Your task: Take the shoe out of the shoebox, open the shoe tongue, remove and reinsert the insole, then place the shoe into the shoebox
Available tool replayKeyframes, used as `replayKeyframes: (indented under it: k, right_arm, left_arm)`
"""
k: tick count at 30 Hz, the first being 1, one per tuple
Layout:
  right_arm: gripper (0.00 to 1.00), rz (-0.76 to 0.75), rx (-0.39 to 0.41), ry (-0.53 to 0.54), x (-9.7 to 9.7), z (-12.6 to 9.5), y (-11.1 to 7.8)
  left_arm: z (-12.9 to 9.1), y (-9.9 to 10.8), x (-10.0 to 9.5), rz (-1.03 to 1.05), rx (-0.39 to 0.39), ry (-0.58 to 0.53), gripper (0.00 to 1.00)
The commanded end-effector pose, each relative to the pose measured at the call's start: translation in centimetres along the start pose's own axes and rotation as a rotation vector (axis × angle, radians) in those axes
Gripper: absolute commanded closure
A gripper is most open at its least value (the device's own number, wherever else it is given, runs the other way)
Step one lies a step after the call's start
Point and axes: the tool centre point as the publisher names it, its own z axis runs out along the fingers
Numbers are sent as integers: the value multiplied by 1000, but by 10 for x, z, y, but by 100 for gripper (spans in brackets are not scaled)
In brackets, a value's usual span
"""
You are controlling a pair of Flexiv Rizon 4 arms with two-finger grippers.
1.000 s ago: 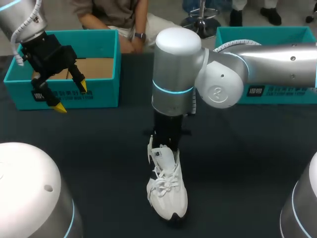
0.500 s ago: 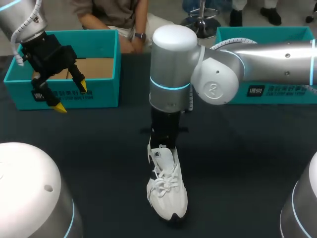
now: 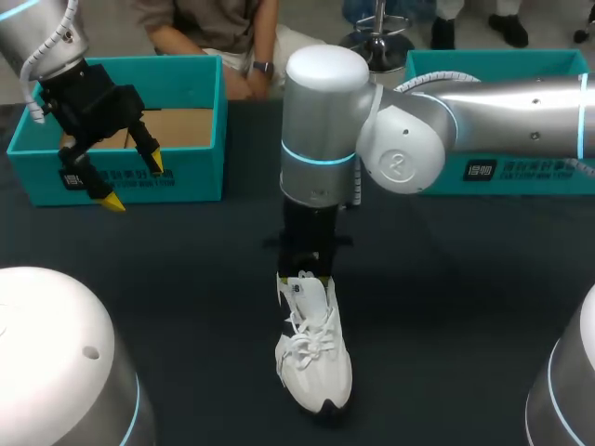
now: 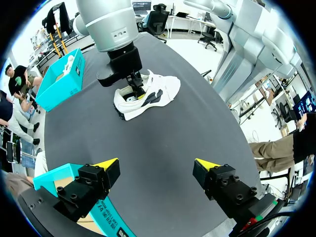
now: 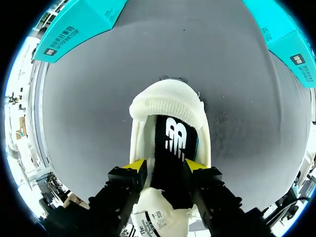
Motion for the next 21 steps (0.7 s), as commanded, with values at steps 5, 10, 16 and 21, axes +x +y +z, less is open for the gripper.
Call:
replayKeyframes:
  k: [5,10,16,21]
  right_arm:
    - [11,0,9,10,1,5,1]
    - [5,-2,7,11,1,5,1]
    - [0,-10,-2,1,3,1,1]
    - [0,-14,-18,-12,2,-6,0]
  left_arm:
    - [0,0,0,0,-2,1,0]
    - [0,0,0,0,-2,1,0]
    - [0,0,0,0,-2,1,0]
    - [0,0,0,0,-2,1,0]
